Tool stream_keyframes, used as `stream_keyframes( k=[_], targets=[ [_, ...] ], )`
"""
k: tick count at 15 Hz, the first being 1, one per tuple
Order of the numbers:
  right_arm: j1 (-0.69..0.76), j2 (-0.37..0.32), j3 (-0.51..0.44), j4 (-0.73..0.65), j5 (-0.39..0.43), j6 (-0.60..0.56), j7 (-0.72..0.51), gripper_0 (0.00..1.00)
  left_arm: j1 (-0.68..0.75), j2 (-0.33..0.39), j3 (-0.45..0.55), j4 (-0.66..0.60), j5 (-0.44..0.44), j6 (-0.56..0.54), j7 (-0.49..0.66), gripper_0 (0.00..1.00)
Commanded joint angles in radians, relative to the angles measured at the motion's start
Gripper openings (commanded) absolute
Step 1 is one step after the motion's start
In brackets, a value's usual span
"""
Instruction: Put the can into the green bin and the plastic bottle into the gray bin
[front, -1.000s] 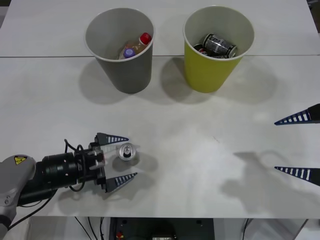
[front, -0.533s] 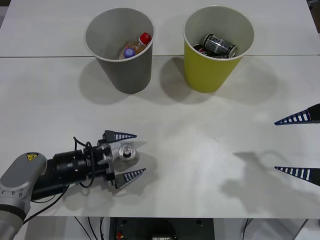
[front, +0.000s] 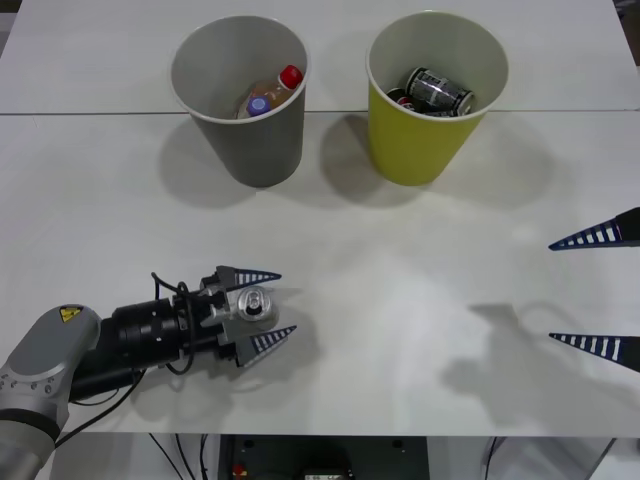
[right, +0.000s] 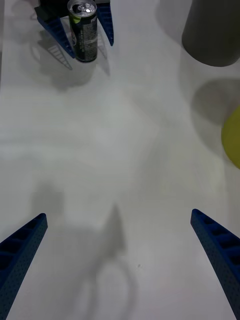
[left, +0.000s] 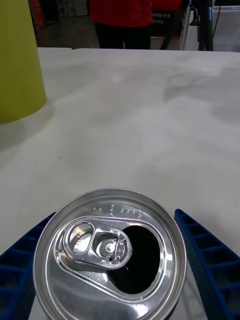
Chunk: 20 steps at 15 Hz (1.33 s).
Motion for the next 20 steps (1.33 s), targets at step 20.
stream_keyframes(
  k=[20],
  targets=[
    [0.0,0.0,0.0,0.0,0.0,0.0,0.0,1.0,-0.029,0.083,0.005,-0.464,-0.426,0.02,0.724,0.0]
  ],
)
